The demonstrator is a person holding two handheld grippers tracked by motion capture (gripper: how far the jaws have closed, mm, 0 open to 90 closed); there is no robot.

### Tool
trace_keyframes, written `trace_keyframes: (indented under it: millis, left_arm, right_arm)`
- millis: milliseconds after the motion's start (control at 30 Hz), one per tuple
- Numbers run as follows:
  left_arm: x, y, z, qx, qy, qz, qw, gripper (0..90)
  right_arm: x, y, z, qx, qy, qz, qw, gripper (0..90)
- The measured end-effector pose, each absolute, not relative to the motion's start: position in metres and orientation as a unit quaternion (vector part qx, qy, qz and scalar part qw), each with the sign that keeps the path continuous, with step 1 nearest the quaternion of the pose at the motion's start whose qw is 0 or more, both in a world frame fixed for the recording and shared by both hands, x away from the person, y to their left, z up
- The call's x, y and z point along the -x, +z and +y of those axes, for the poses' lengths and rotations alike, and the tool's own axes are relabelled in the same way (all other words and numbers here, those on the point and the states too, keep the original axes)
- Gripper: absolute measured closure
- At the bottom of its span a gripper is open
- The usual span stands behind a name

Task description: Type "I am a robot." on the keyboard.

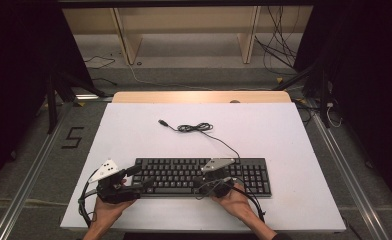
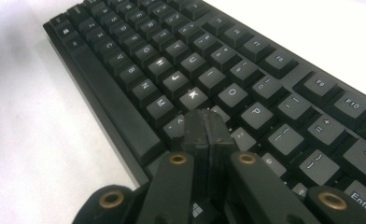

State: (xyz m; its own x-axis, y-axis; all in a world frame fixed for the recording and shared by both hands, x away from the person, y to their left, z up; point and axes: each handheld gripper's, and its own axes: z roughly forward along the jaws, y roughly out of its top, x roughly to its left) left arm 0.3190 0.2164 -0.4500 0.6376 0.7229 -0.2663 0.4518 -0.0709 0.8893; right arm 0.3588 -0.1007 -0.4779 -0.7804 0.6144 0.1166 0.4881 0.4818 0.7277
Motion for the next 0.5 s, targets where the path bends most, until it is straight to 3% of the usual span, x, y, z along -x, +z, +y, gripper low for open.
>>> trace_keyframes:
  millis: [433,500]
  left_arm:
    - [-0.3195,-0.4508,0.2169,-0.722,0.125,0.408,0.545,23.6]
    - [-0.3195,-0.4509,0.2171,-0.721,0.125,0.408,0.545,23.6]
  right_arm:
    - [-0.3563,-0.4787,-0.0996,-0.326,0.393,0.855,0.089,90.0]
    - [-0.3563,-0.4748,-0.1033,-0.326,0.406,0.849,0.090,83.1]
